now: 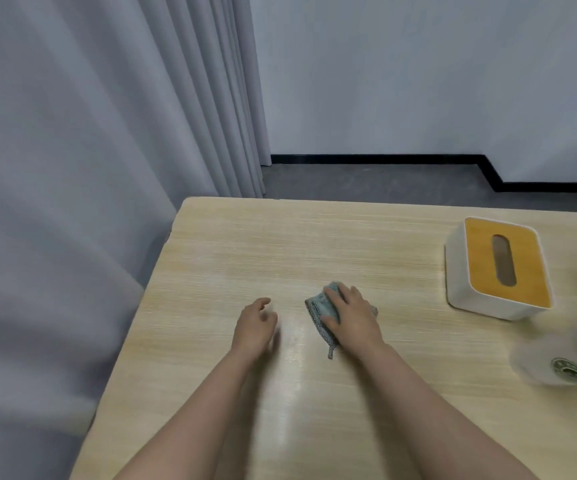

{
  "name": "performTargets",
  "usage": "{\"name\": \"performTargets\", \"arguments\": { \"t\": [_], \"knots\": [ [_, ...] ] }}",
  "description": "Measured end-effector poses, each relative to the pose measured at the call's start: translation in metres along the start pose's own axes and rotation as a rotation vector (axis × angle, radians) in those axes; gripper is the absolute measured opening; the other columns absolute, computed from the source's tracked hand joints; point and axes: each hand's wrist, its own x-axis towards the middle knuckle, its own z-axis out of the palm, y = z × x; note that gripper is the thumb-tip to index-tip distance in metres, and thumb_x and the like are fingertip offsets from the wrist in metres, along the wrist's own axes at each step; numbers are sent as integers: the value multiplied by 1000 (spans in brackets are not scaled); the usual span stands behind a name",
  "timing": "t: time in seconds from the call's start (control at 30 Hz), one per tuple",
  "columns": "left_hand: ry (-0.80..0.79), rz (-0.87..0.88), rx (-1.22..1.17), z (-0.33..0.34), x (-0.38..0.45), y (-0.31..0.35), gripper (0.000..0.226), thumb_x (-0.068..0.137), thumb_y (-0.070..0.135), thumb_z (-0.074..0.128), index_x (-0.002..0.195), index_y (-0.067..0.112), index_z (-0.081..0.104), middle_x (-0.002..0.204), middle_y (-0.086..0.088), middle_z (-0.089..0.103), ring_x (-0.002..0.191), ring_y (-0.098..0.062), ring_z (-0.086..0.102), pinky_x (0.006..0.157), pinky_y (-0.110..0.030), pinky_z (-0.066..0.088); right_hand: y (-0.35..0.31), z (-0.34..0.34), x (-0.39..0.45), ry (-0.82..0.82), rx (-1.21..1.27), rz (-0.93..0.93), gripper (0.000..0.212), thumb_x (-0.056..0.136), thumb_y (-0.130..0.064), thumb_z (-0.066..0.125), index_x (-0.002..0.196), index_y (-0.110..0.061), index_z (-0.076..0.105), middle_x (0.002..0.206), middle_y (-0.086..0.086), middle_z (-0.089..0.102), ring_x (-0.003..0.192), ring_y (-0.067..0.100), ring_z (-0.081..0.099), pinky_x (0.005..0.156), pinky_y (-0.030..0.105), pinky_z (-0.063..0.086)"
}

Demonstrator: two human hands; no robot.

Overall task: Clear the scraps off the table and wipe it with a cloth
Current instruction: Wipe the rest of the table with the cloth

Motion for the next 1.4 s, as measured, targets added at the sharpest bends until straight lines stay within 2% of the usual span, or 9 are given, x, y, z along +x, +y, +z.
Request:
{"name": "performTargets", "arguments": {
  "t": [0.2, 0.33, 0.4, 0.6, 0.7, 0.83, 1.07, 1.27, 1.4],
  "knots": [
    [37, 137, 177, -47, 55, -38, 41, 95, 14, 46, 136, 7, 45, 143, -10, 42, 134, -22, 36, 111, -30, 27, -17, 33, 22, 110, 42, 87, 53, 101, -29, 36, 150, -20, 17, 158, -3, 12, 146, 21, 6, 119, 32, 5],
    [16, 230, 366, -73, 94, -54, 46, 99, 18, 39, 145, 12, 34, 155, -6, 24, 145, -24, 12, 117, -36, 16, -53, 29, 53, 190, 329, 81, 51, 96, -18, 49, 144, -21, 29, 150, -3, 32, 135, 16, 33, 103, 24, 29],
    [21, 262, 490, -82, 114, -58, 48, 101, 22, 33, 148, 15, 27, 158, -3, 14, 146, -23, 5, 117, -39, 12, -72, 30, 72, 201, 399, 73, 49, 95, -18, 52, 140, -21, 34, 149, -5, 34, 131, 15, 38, 96, 20, 30],
    [80, 292, 678, -94, 154, -71, 52, 102, 28, 21, 151, 18, 9, 159, 3, 0, 146, -17, -4, 118, -38, 1, -92, 45, 117, 230, 254, -56, 38, 94, -30, 54, 126, -10, 56, 141, -1, 46, 136, 14, 33, 114, 26, 22],
    [102, 327, 695, -91, 157, -82, 55, 99, 36, 13, 151, 19, 7, 158, 6, -1, 146, -14, -5, 119, -38, 0, -84, 48, 113, 163, 113, -214, 52, 93, -45, 42, 135, -15, 48, 144, -1, 43, 141, 12, 21, 115, 18, -1],
    [111, 324, 706, -89, 159, -85, 58, 95, 37, 11, 150, 20, 9, 155, 9, -3, 145, -11, -5, 118, -36, -1, -72, 52, 128, 125, -53, -329, 49, 94, -39, 38, 139, -20, 43, 147, -1, 40, 140, 13, 20, 117, 27, 1],
    [133, 324, 695, -89, 158, -87, 55, 95, 39, 10, 148, 24, 2, 155, 10, -2, 143, -7, -9, 116, -29, -9, -96, 52, 191, 197, -149, -34, 54, 99, -47, 15, 149, -29, 16, 156, -11, 4, 144, 13, -6, 115, 35, -14],
    [123, 337, 678, -90, 159, -88, 55, 96, 37, 15, 148, 22, 6, 155, 9, 2, 144, -8, -6, 116, -29, -9, -75, 30, 229, 365, -81, 296, 55, 101, -38, 27, 150, -15, 18, 157, 1, 15, 146, 21, 7, 118, 43, 2],
    [123, 348, 662, -91, 160, -88, 55, 96, 36, 17, 148, 21, 7, 156, 8, 3, 144, -10, -5, 116, -31, -7, -104, 34, 256, 391, -108, 503, 54, 101, -37, 23, 149, -14, 18, 158, 4, 10, 146, 24, 3, 117, 46, -2]
  ]
}}
